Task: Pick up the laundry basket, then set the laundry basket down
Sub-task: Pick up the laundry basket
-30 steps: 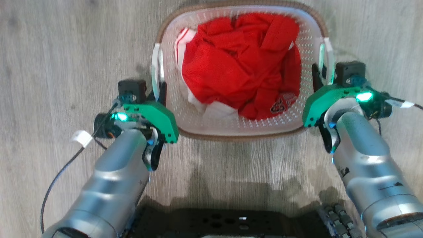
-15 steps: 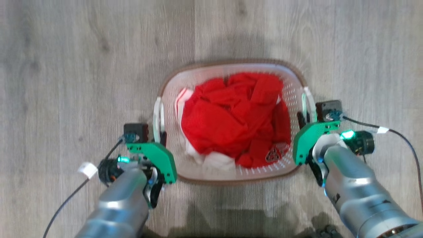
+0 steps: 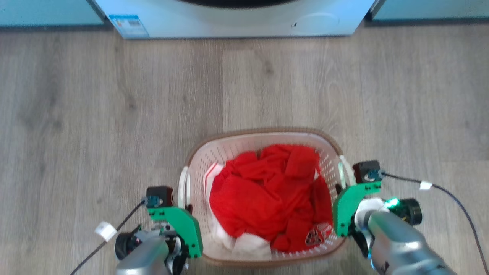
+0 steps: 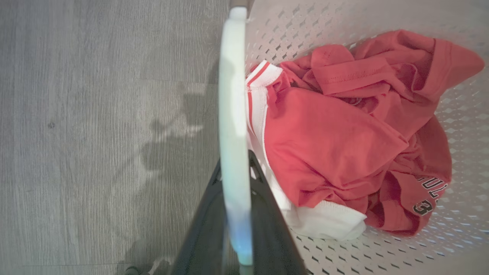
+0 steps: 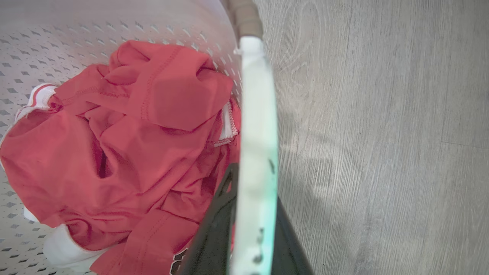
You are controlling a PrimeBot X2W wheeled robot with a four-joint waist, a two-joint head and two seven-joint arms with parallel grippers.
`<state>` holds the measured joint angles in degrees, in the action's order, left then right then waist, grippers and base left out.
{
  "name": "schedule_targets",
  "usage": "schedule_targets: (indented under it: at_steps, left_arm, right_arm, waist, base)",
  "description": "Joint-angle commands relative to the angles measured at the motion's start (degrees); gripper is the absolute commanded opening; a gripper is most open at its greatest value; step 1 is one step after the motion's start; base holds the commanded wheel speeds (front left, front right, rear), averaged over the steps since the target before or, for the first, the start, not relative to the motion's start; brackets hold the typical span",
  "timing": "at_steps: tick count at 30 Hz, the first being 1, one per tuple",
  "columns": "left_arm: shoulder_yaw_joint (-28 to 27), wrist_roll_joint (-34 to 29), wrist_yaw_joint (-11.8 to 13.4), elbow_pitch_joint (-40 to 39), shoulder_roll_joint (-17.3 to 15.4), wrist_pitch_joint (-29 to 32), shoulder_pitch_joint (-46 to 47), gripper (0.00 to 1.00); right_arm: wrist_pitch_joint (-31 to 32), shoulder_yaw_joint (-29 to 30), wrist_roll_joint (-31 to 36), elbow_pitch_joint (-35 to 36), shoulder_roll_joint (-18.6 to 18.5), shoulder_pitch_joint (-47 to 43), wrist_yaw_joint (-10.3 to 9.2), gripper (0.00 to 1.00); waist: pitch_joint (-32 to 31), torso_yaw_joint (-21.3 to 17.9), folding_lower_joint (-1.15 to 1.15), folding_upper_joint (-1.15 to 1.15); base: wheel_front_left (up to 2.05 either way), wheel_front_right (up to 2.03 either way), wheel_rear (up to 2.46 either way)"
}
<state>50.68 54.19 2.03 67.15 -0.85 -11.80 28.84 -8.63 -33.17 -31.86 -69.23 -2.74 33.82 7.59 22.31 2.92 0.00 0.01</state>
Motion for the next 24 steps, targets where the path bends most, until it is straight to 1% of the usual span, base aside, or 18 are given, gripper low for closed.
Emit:
schedule_targets:
  at_steps: [1,11,24]
  left_arm:
    - [-1.05,0.72,0.22,0.71,-2.03,-0.32,-0.47,0.00]
    - [1.40,3.09,-0.55,3.11,-2.03,0.89,-4.38,0.00]
    - [3.22,4.82,-1.35,4.69,-2.03,2.24,-7.21,0.00]
  right_arm:
    - [0.11,-1.62,-0.60,0.21,-0.14,-2.55,-0.10,0.00]
    - [2.33,-6.63,-6.03,0.22,-0.14,-7.65,-0.10,0.00]
    - [3.72,-11.35,-10.69,0.21,-0.14,-10.71,-0.10,0.00]
  waist:
    - [-2.74,-0.61,0.00,-0.01]
    - [-10.68,-1.26,0.00,-0.01]
    - [-16.34,-1.59,0.00,-0.01]
  base:
    - [0.00,0.00,0.00]
    - [0.00,0.00,0.00]
    - [0.00,0.00,0.00]
